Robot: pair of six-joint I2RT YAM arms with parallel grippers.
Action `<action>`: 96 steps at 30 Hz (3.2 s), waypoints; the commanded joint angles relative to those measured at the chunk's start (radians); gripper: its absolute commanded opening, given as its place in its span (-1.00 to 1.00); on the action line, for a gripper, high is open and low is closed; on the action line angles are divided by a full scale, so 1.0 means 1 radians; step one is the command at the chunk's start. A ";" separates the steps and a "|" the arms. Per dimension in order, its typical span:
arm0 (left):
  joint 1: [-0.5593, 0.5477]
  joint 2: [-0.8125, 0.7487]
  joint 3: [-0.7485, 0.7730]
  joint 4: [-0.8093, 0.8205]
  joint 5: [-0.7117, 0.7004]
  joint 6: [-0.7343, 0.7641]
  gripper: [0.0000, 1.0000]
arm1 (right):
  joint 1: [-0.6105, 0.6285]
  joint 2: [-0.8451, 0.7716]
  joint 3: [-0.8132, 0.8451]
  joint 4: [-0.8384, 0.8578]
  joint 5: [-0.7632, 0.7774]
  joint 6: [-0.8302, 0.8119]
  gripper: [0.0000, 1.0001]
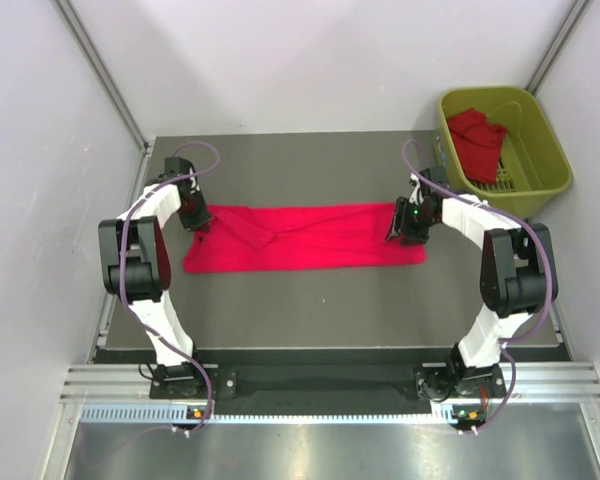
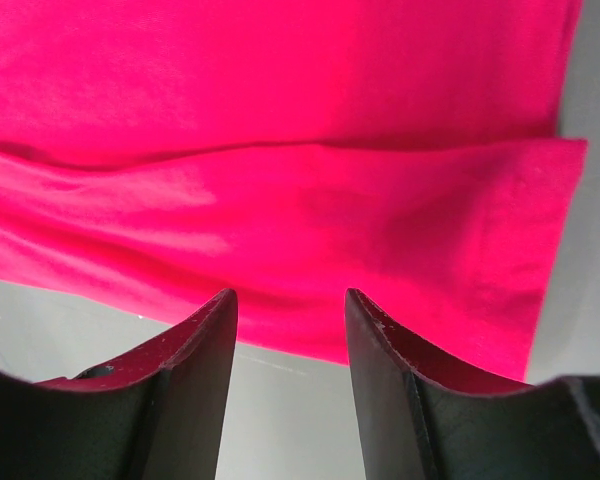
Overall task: Fold and stack the t-shirts
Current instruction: Fold the tshirt
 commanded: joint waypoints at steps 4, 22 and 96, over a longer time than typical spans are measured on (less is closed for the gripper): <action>0.001 -0.076 -0.011 0.013 -0.049 -0.019 -1.00 | -0.031 -0.042 -0.014 0.008 0.028 0.016 -0.05; 0.001 -0.024 -0.027 0.039 0.002 -0.023 -0.88 | -0.068 -0.074 -0.047 0.004 0.041 0.009 -0.03; 0.187 -0.614 -0.641 0.120 0.031 -0.589 0.26 | 0.146 -0.233 0.028 -0.071 -0.042 -0.071 0.21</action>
